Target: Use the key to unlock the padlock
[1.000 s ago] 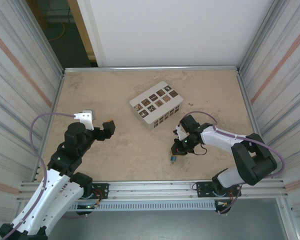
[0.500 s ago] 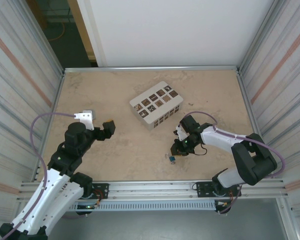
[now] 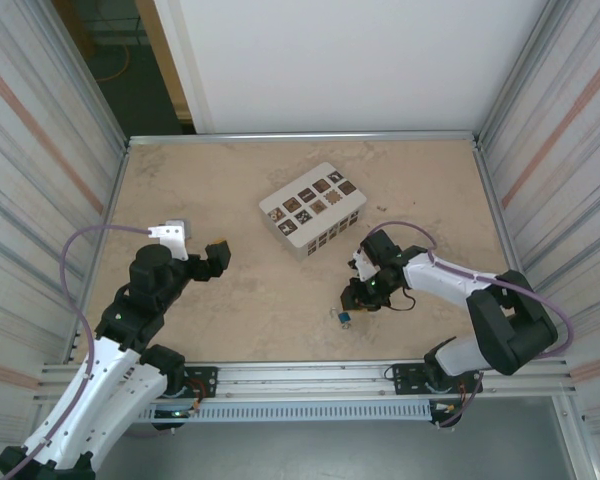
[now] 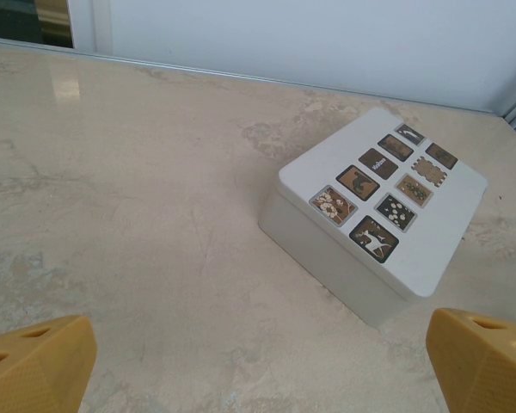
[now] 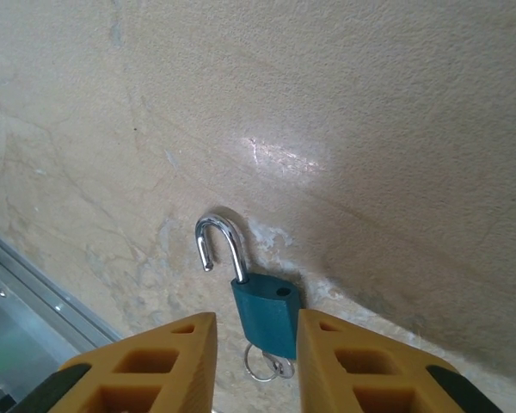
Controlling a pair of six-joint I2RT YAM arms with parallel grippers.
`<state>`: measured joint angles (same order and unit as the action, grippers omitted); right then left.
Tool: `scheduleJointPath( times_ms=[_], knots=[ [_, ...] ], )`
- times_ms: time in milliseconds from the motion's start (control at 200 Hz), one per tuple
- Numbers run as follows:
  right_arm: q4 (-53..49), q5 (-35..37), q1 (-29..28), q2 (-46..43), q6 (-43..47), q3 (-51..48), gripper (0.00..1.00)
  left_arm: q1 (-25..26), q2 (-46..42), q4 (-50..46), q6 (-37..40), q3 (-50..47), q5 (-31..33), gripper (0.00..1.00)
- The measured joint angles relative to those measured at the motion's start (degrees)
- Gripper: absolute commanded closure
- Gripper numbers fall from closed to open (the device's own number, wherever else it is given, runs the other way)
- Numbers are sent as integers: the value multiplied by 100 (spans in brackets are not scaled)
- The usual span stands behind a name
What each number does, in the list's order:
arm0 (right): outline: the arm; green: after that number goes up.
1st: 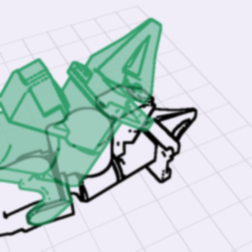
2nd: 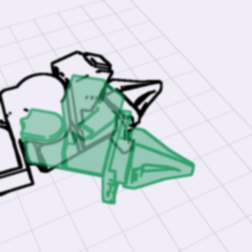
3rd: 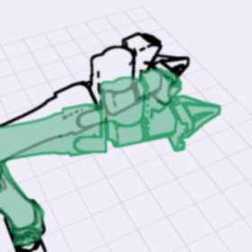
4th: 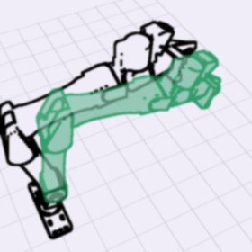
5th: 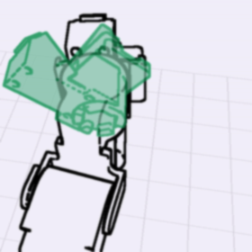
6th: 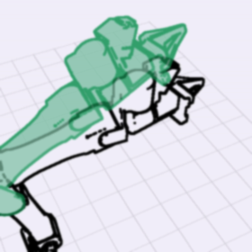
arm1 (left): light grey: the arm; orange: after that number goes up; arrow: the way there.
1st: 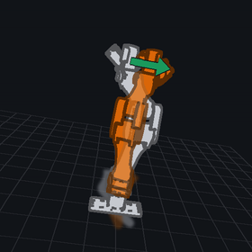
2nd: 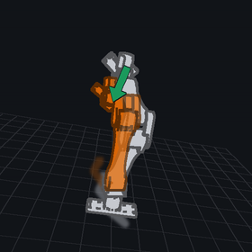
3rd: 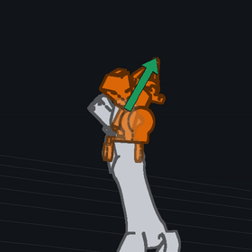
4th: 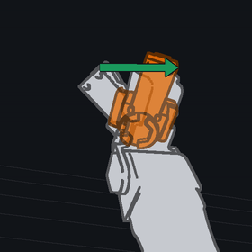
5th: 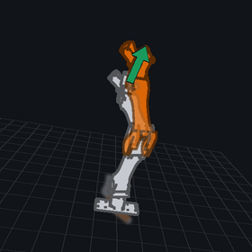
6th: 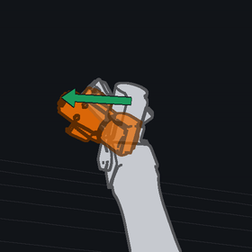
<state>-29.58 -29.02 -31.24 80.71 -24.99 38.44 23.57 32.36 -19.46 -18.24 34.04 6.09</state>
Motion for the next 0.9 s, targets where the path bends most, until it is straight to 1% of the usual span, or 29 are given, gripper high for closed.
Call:
scheduleJointPath(
  times_ms=[215, 461, 731, 902],
  knots=[
    [-76, 216, -2, -321, 2, 2, 51, 0, 37, -2, 0, 0, 0, 1],
    [-195, 525, 81, -1040, -24, 2, 38, 0, 48, 0, 0, 0, 0, 1],
    [-197, 894, 638, -2175, -48, -17, 24, 0, 76, 0, -22, 0, 0, 1],
    [-175, 1217, 1073, -3010, -37, -153, 12, 0, 109, 7, -22, 0, 48, 1]
  ],
)
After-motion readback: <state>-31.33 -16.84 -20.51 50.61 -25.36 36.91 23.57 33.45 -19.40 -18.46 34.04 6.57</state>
